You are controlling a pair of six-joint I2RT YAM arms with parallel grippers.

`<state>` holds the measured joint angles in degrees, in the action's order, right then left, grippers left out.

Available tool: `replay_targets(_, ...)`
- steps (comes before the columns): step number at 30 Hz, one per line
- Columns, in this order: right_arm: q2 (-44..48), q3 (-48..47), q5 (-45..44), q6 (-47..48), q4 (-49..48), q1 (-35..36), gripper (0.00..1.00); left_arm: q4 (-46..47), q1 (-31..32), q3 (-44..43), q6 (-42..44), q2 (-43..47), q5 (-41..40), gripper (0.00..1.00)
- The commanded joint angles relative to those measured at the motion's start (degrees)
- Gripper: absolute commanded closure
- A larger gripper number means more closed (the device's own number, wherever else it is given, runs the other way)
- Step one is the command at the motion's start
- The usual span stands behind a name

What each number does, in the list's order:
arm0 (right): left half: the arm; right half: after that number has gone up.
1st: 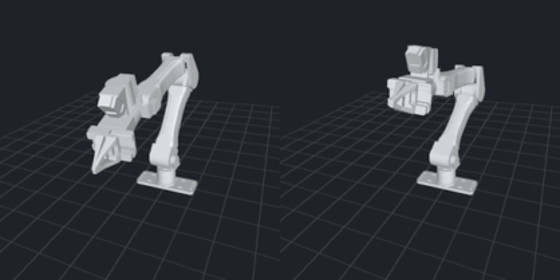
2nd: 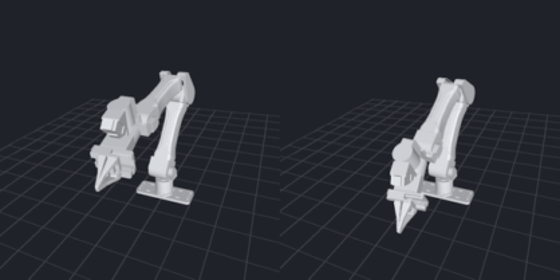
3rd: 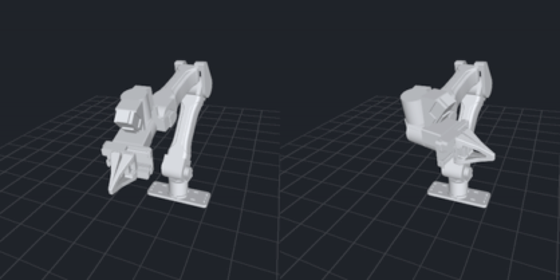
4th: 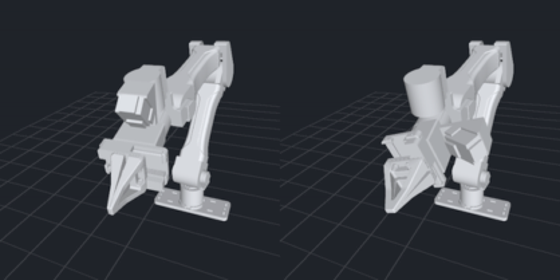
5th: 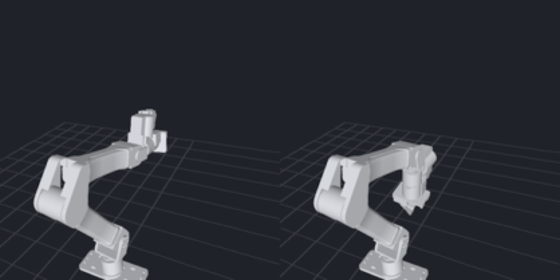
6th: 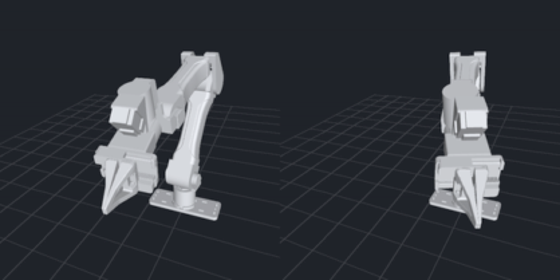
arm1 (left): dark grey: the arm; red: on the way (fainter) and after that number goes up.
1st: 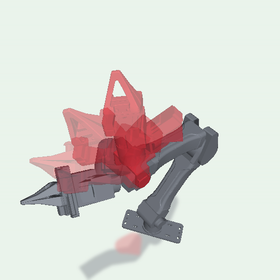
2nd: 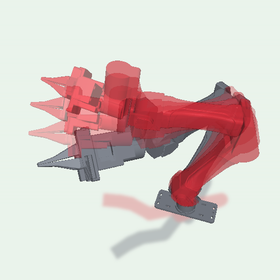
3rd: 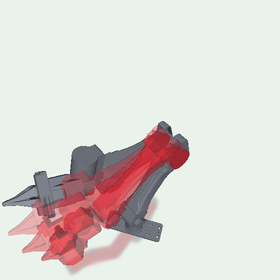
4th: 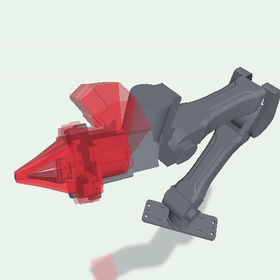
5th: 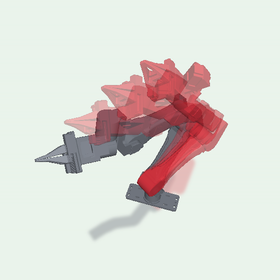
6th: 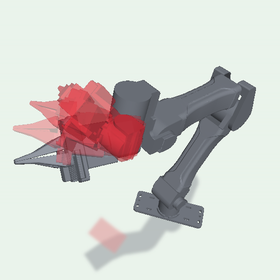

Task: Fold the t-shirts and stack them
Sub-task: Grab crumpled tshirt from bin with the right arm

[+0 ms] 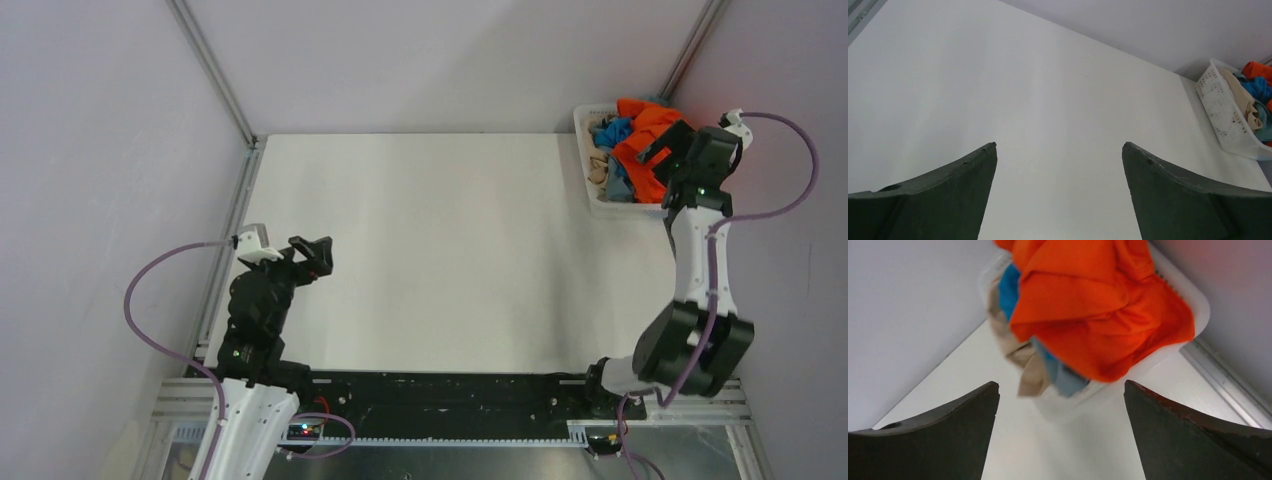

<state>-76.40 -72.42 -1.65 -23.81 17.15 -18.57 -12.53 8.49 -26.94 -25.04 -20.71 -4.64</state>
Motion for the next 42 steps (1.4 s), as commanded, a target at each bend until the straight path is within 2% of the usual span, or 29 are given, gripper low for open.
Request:
replay_targets(1, -10.55, -8.28, 0.81, 3.16, -2.72, -2.36, 0.0, 1.68, -0.41, 0.15, -0.55, -1.63, -2.22, 0.02)
replay_targets(7, -25.6, -20.61, 3.81, 4.93, -4.47, -2.06, 0.0, 3.38, -0.36, -0.5, -0.73, -7.41, -2.42, 0.02)
replay_targets(11, -36.47, -31.04, 0.26, 4.28, -4.63, -0.72, 0.0, 4.0, -0.32, -1.58, -0.43, -11.38, -2.38, 0.02)
replay_targets(13, -40.4, -35.09, -0.95, 3.55, -4.46, -0.1, 0.03, 4.07, -0.32, -2.06, -0.05, -12.73, -2.49, 0.02)
replay_targets(15, -43.03, -38.27, -2.33, 2.9, -4.34, 0.39, 0.14, 4.22, -0.32, -2.34, 0.15, -13.27, -2.63, 0.02)
replay_targets(17, -44.21, -39.96, -4.89, 2.63, -5.21, 0.86, 0.36, 4.3, -0.27, -2.41, 0.3, -13.19, -2.78, 0.02)
replay_targets(18, -44.28, -40.24, -6.06, 2.68, -5.51, 1.13, 0.53, 4.29, -0.31, -2.37, 0.31, -12.92, -2.95, 0.02)
replay_targets(19, -44.19, -40.71, -8.25, 3.08, -5.76, 1.24, 0.62, 4.28, -0.27, -2.35, 0.32, -12.81, -3.02, 0.02)
replay_targets(20, -44.1, -41.01, -8.97, 3.38, -5.69, 1.31, 0.84, 4.27, -0.2, -2.22, 0.34, -12.39, -3.14, 0.02)
replay_targets(22, -43.59, -42.04, -10.74, 4.4, -4.67, 1.34, 1.0, 4.22, -0.18, -1.98, 0.34, -11.71, -3.23, 0.02)
replay_targets(27, -37.37, -43.17, -12.99, 8.93, -1.68, 1.88, 1.0, 4.16, -0.2, -1.52, 0.29, -9.31, -2.63, 0.02)
replay_targets(33, -23.96, -42.44, -13.83, 14.09, -0.9, 5.99, 1.0, 4.12, -0.27, -0.03, -0.64, -5.18, -0.53, 0.02)
replay_targets(39, -10.72, -39.0, -11.0, 16.48, -5.62, 18.58, 1.0, 4.03, -0.3, 0.79, -2.84, -2.9, 0.87, 0.02)
replay_targets(42, -7.32, -39.36, -4.57, 13.06, -5.95, 24.39, 1.0, 3.71, -0.31, 1.41, -3.89, -2.43, 1.2, 0.02)
